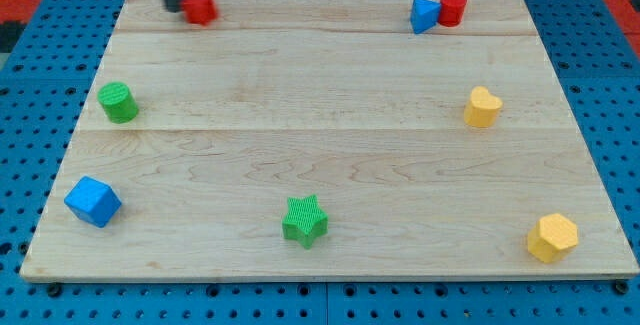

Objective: Slide the blue cube closer to the group of blocks

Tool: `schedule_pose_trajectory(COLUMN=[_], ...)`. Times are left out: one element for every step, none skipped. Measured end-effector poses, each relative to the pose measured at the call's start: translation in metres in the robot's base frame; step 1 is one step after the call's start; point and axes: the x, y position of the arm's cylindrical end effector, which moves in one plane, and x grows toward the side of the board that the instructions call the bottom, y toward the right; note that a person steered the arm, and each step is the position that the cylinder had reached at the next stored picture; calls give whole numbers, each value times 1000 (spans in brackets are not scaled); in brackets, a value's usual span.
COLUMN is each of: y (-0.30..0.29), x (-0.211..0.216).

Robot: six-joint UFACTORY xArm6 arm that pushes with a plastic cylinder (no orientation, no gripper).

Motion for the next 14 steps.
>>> schedule_pose_trajectory(y=[102,190,226,210,202,196,128,63,21,-29,-113,-119,-81,-28], x=[0,0,0,12,92,197,282,310,332,390,383,347,315,288])
